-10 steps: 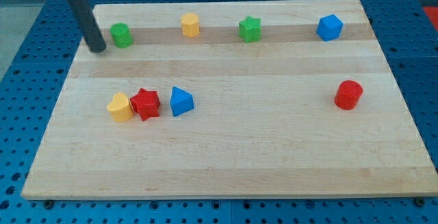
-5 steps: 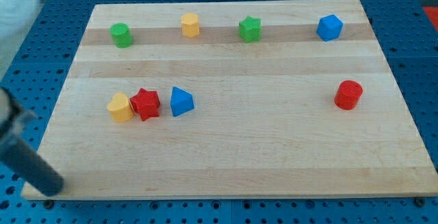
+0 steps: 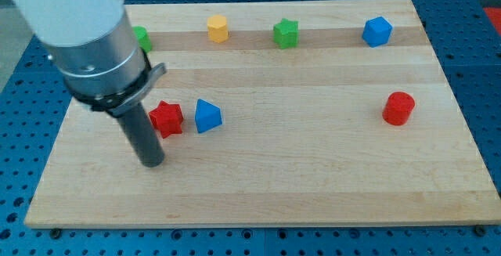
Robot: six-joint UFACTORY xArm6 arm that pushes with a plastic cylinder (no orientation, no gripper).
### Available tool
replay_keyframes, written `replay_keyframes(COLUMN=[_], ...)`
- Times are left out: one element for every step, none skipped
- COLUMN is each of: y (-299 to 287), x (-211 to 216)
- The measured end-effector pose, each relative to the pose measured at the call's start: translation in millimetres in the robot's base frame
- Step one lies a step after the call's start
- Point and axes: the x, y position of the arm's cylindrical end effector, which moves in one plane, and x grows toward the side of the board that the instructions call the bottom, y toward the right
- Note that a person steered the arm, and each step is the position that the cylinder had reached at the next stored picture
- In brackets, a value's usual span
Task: Place the yellow heart and the red star diagonal to each other
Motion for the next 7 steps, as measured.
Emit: replay_keyframes(y=[10,-12,-30,-36,-37,-46,-46], x=[-30,-35,-45,-45,-49,-113,-114])
